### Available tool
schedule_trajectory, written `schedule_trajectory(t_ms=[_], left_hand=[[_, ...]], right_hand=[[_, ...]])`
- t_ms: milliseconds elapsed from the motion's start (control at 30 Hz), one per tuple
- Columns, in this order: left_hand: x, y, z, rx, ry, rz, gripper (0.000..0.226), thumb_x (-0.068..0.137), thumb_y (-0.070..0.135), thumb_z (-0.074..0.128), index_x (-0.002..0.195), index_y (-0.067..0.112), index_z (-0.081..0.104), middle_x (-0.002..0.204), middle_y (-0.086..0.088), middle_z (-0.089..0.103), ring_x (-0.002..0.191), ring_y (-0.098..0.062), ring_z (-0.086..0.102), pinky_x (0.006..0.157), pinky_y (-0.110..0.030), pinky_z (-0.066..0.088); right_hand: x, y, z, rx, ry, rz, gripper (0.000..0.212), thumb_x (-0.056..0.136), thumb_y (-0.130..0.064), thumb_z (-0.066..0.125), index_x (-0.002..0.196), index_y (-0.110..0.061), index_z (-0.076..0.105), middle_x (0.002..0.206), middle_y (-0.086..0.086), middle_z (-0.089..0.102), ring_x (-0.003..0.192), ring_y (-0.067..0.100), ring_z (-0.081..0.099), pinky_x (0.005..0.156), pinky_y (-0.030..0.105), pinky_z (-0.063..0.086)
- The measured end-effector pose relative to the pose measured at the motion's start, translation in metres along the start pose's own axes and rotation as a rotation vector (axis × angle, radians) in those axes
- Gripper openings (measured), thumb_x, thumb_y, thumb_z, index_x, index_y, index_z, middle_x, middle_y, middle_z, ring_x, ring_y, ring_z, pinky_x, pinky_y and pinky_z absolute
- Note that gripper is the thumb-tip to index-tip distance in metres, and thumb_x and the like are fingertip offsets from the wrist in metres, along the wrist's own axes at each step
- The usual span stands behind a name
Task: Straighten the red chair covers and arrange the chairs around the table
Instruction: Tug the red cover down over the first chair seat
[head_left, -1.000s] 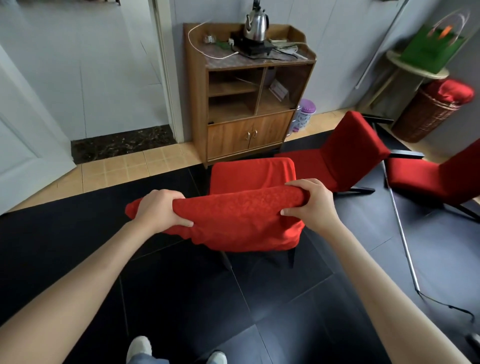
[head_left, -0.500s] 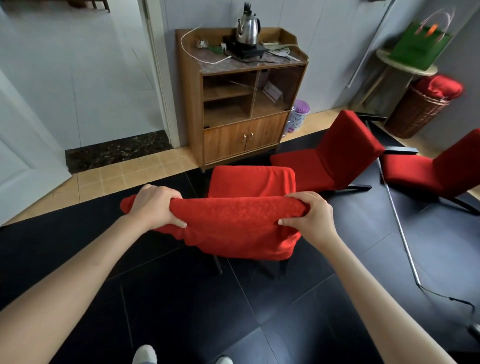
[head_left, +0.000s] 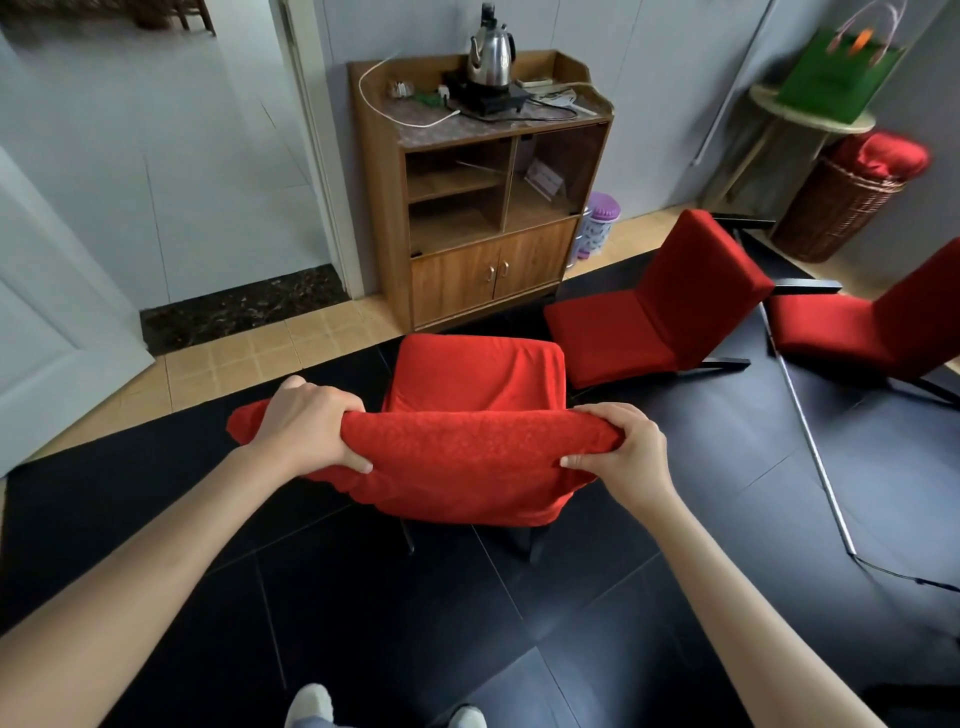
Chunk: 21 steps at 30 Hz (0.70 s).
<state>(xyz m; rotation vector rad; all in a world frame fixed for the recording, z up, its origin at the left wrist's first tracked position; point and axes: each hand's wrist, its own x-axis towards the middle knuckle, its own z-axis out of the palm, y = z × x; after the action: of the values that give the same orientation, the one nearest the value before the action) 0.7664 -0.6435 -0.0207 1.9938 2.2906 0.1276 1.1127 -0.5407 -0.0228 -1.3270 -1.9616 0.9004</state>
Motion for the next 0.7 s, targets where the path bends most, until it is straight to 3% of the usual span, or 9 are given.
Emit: schedule_trajectory(t_ms=[300, 433, 700], left_hand=[[-0.027, -0.018, -0.001, 0.012, -0.038, -0.058, 0.044, 0.047, 0.067, 0.080, 0.074, 0.040, 0.060, 0.069, 0.018, 0.062, 0.072, -0.006, 0.057, 0.088, -0.031, 0.033], [-0.043, -0.032, -0.002, -0.011, -0.032, -0.111, 0.044, 0.047, 0.067, 0.081, 0.074, 0.040, 0.060, 0.068, 0.019, 0.061, 0.072, -0.007, 0.058, 0.087, -0.033, 0.034], [-0.056, -0.032, 0.002, -0.097, 0.020, -0.186, 0.043, 0.049, 0.064, 0.082, 0.076, 0.038, 0.059, 0.072, 0.018, 0.061, 0.078, -0.010, 0.056, 0.083, -0.035, 0.037]], right_hand=[[-0.018, 0.007, 0.037, 0.037, -0.052, 0.060, 0.061, 0.048, -0.014, 0.094, 0.103, -0.027, 0.071, 0.103, -0.015, 0.059, 0.094, -0.010, 0.050, 0.073, -0.004, 0.036], [-0.009, -0.002, 0.050, 0.051, -0.110, 0.051, 0.062, 0.049, -0.015, 0.094, 0.103, -0.030, 0.070, 0.105, -0.014, 0.059, 0.094, -0.006, 0.051, 0.073, 0.005, 0.038], [0.013, -0.004, 0.056, 0.018, -0.162, 0.028, 0.062, 0.052, -0.016, 0.094, 0.104, -0.035, 0.066, 0.107, -0.012, 0.058, 0.101, 0.005, 0.050, 0.075, 0.006, 0.034]])
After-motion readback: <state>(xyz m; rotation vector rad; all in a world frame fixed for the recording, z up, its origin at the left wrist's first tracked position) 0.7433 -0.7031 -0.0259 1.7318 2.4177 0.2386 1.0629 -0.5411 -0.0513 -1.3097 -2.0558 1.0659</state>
